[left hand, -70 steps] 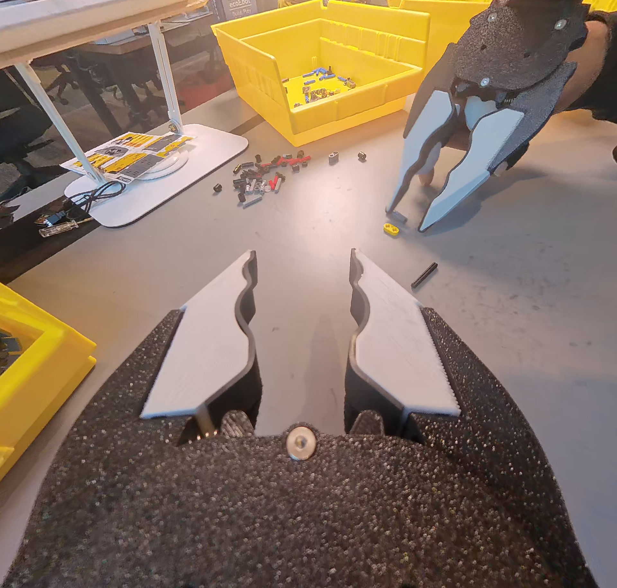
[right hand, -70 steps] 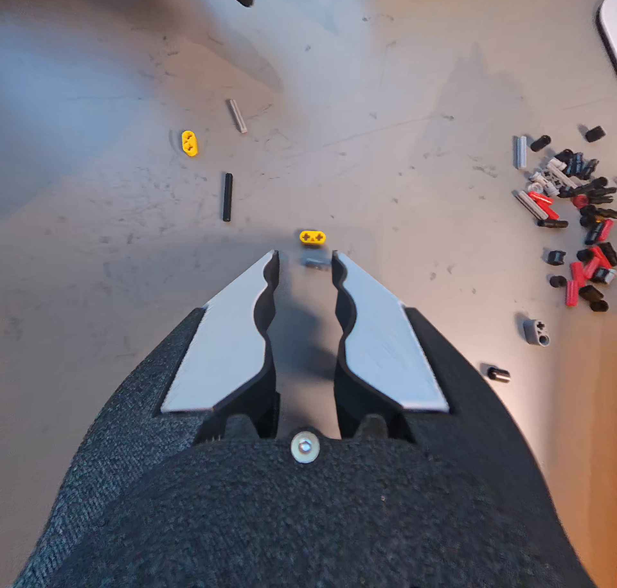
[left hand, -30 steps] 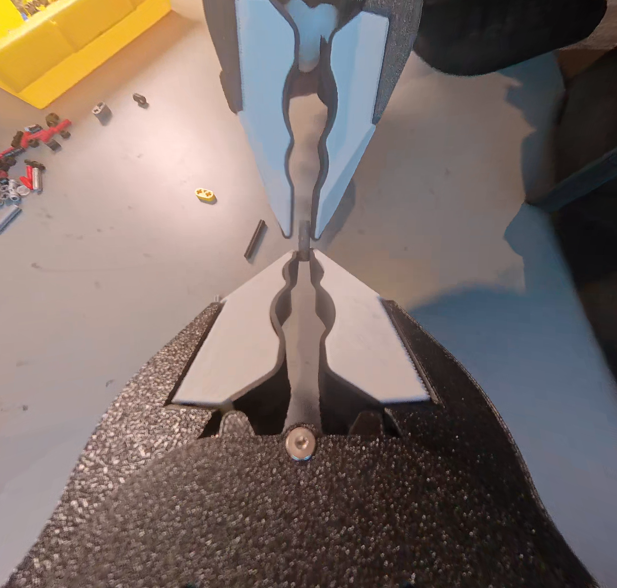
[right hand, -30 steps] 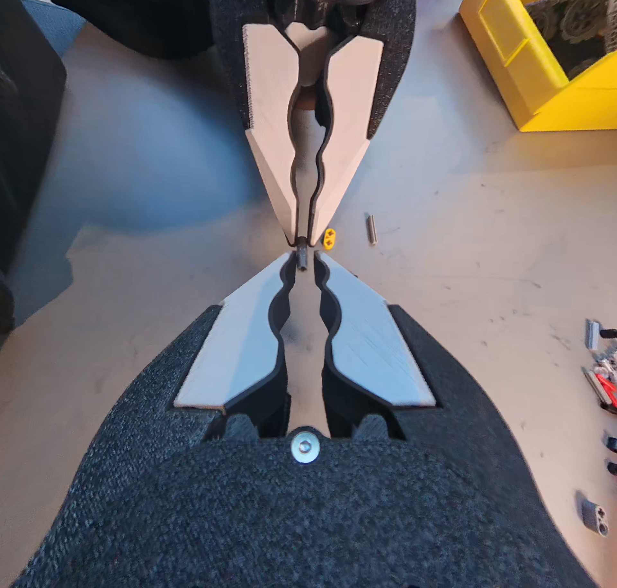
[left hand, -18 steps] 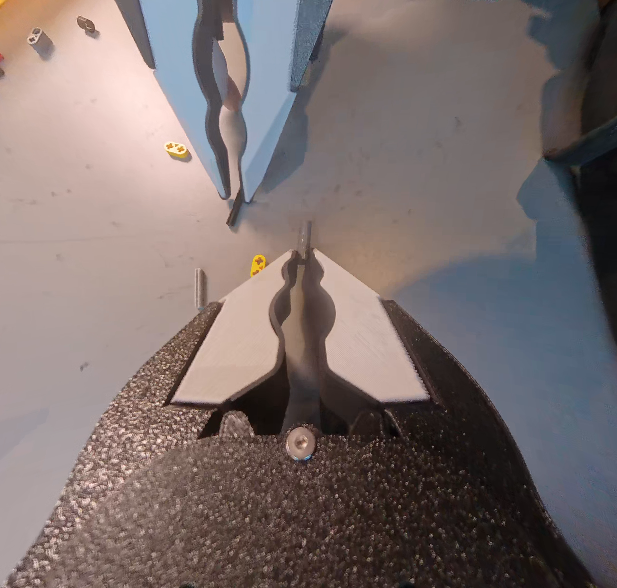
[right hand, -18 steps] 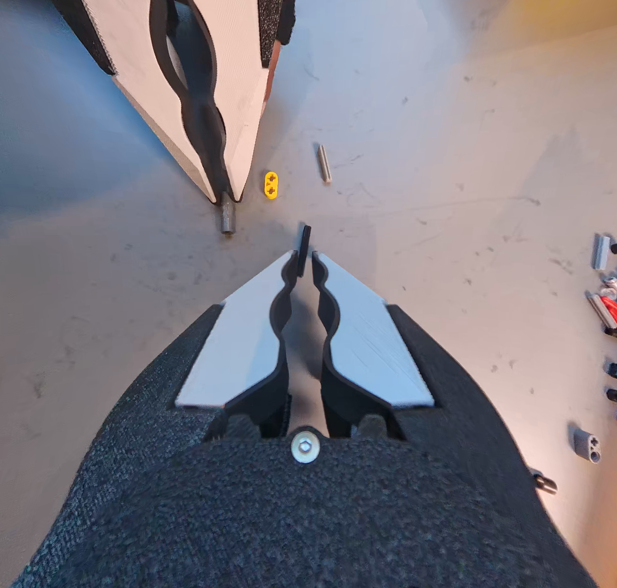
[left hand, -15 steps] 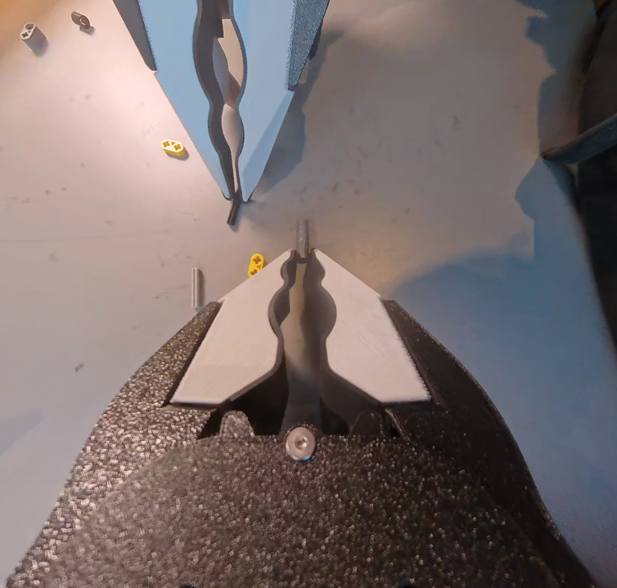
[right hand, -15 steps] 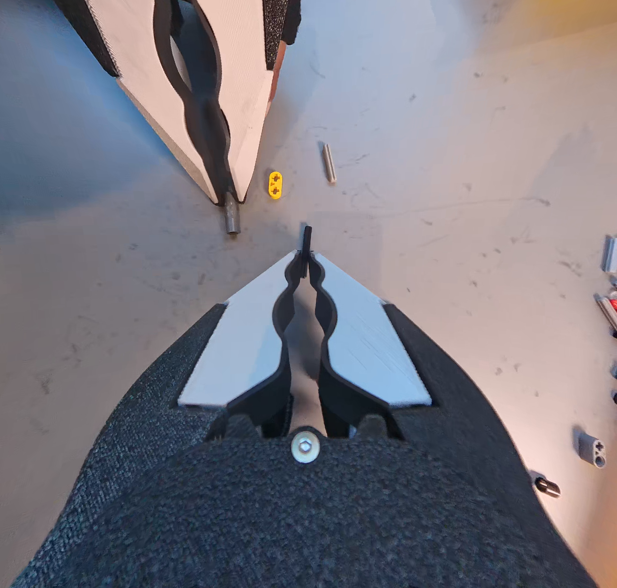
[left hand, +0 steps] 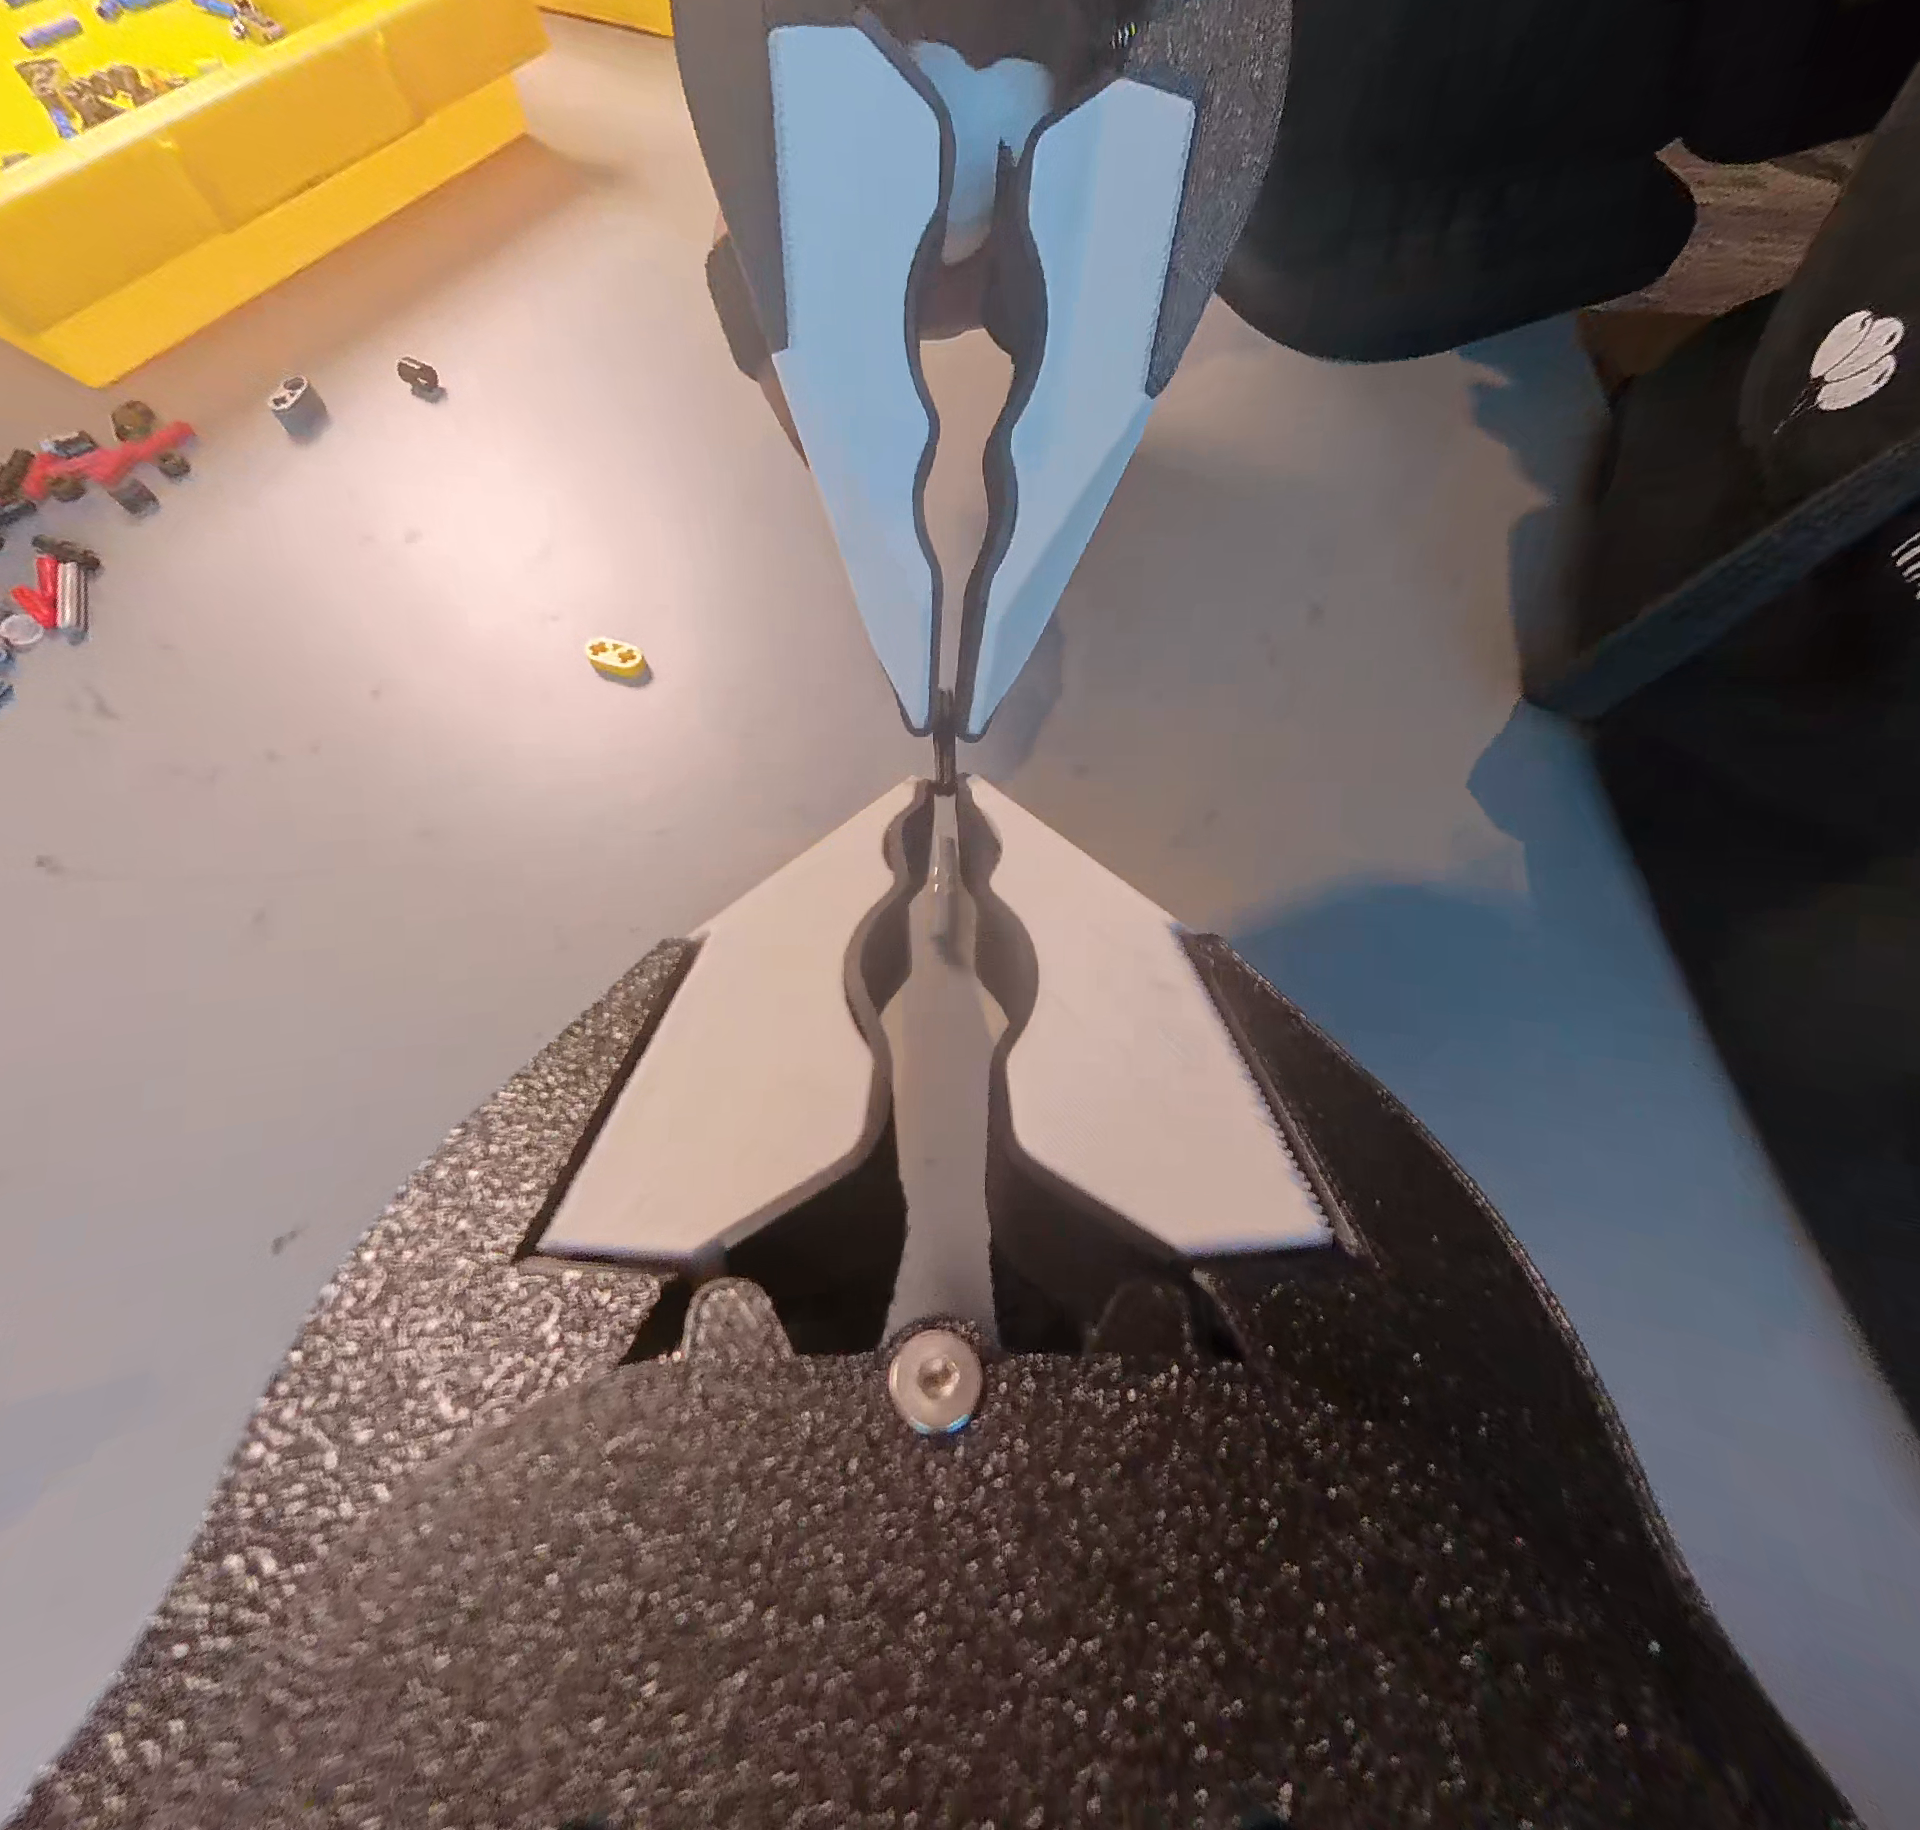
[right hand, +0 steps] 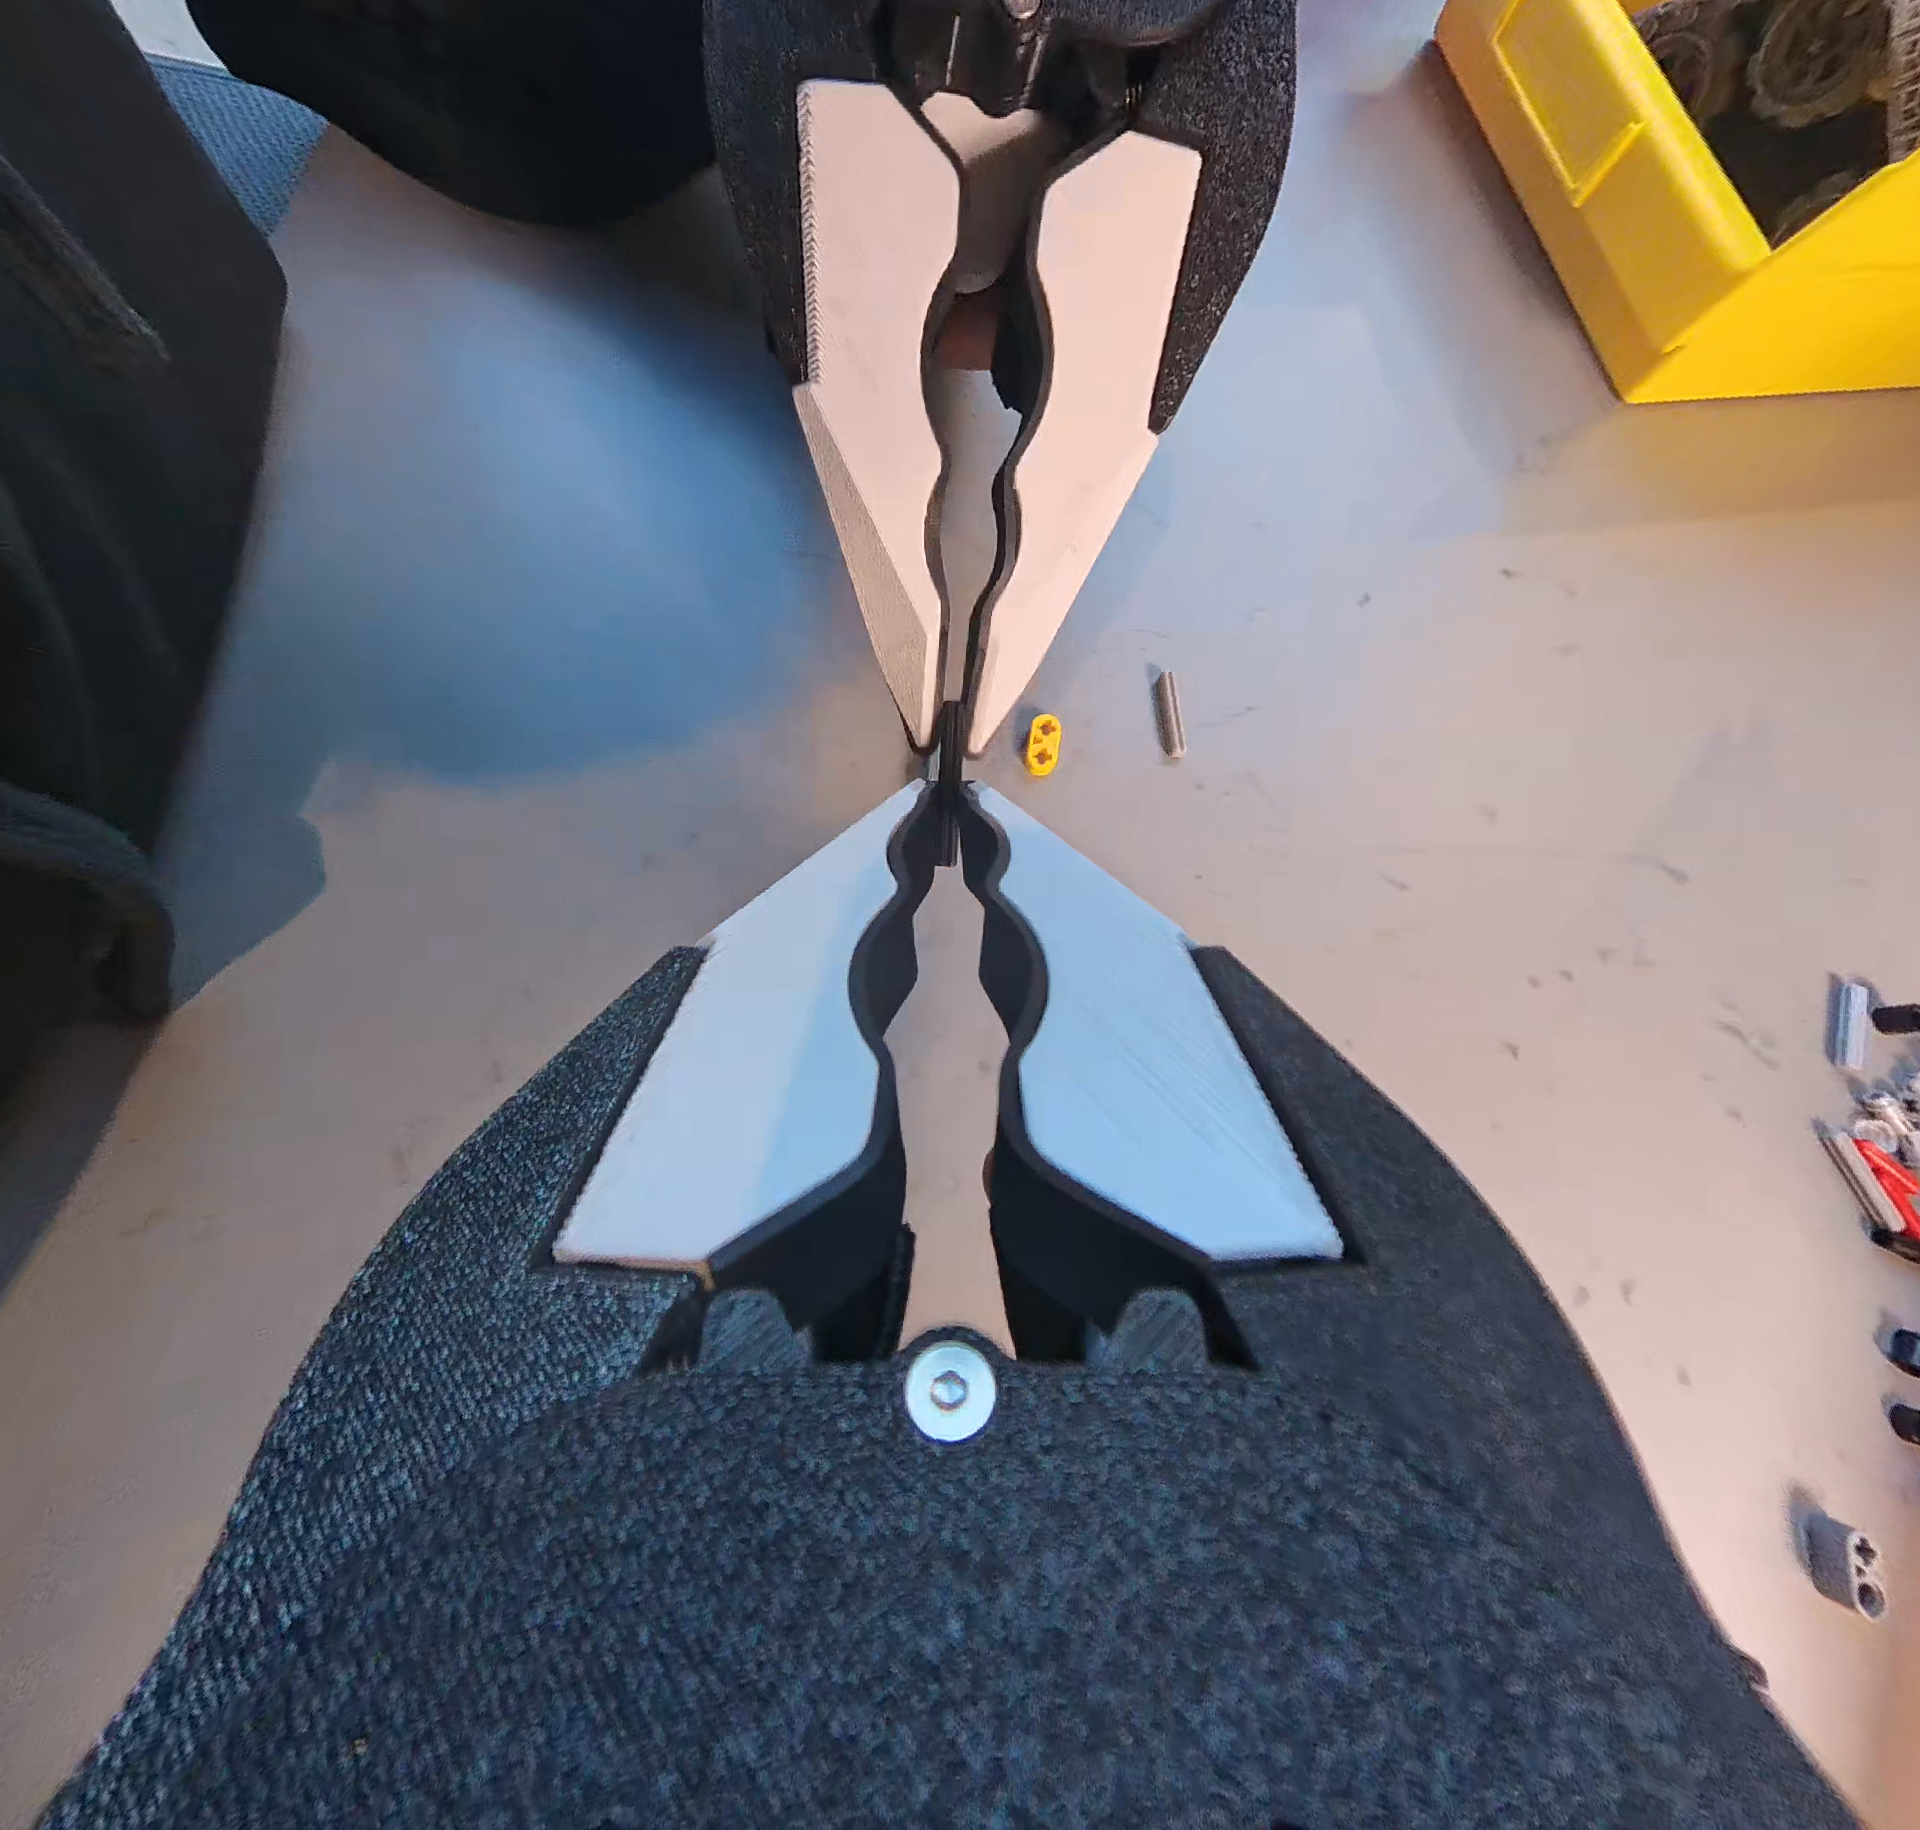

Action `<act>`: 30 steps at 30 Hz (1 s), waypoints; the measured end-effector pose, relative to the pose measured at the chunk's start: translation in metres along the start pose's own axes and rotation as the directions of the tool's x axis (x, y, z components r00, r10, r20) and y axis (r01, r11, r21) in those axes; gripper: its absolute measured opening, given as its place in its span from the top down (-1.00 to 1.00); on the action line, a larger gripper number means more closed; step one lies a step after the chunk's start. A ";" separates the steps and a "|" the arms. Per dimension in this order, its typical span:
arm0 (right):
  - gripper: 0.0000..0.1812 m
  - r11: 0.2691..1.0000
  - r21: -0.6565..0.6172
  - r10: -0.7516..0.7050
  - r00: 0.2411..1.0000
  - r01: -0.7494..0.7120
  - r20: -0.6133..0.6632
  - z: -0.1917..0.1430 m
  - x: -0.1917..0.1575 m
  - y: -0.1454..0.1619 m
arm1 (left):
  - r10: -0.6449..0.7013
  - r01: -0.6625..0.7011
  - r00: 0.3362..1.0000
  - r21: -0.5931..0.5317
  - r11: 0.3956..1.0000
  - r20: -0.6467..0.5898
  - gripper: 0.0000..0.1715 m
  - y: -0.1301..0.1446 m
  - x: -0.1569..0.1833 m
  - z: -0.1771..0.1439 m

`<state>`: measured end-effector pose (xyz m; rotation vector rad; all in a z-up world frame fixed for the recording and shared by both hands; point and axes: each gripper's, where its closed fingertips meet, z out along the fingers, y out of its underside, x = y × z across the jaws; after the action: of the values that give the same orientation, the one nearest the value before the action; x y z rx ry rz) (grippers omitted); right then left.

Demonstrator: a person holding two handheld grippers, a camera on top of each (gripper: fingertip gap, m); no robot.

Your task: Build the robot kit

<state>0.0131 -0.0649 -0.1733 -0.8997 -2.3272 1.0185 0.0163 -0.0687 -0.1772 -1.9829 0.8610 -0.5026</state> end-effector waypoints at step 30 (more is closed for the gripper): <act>0.92 0.962 0.226 0.146 0.988 -0.155 0.056 -0.018 0.007 -0.019 | 0.030 -0.040 0.998 0.195 0.980 0.051 0.96 -0.029 -0.006 -0.015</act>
<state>0.0115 -0.0613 -0.1465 -0.9813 -2.1404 1.3475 0.0137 -0.0629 -0.1450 -1.7898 0.7838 -0.4980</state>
